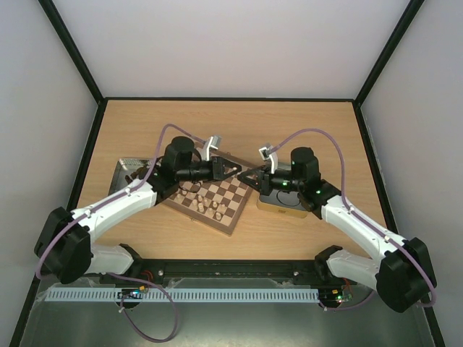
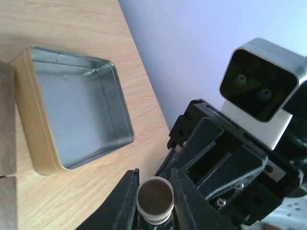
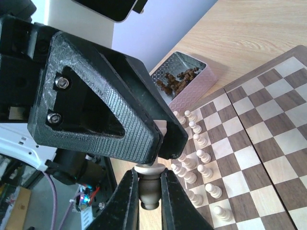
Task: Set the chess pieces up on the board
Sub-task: Place the chess piece on the chessboard.
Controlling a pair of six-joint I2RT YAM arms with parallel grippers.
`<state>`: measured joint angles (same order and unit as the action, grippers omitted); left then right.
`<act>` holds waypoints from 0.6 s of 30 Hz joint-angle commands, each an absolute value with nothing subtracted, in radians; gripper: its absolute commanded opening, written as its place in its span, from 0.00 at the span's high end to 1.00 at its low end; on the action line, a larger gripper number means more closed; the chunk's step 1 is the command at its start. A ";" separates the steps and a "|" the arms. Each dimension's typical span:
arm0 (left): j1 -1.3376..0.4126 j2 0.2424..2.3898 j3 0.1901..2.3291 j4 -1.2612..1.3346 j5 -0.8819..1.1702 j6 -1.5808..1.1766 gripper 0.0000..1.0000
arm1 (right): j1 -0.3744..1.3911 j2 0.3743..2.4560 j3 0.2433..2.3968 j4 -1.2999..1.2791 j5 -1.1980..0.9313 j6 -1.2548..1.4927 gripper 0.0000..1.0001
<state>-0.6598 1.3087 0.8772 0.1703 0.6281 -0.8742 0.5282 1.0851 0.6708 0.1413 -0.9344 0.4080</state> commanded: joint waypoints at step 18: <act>-0.650 1.274 0.672 0.632 0.514 -1.509 0.87 | 0.546 0.989 0.492 0.638 -0.628 0.943 0.44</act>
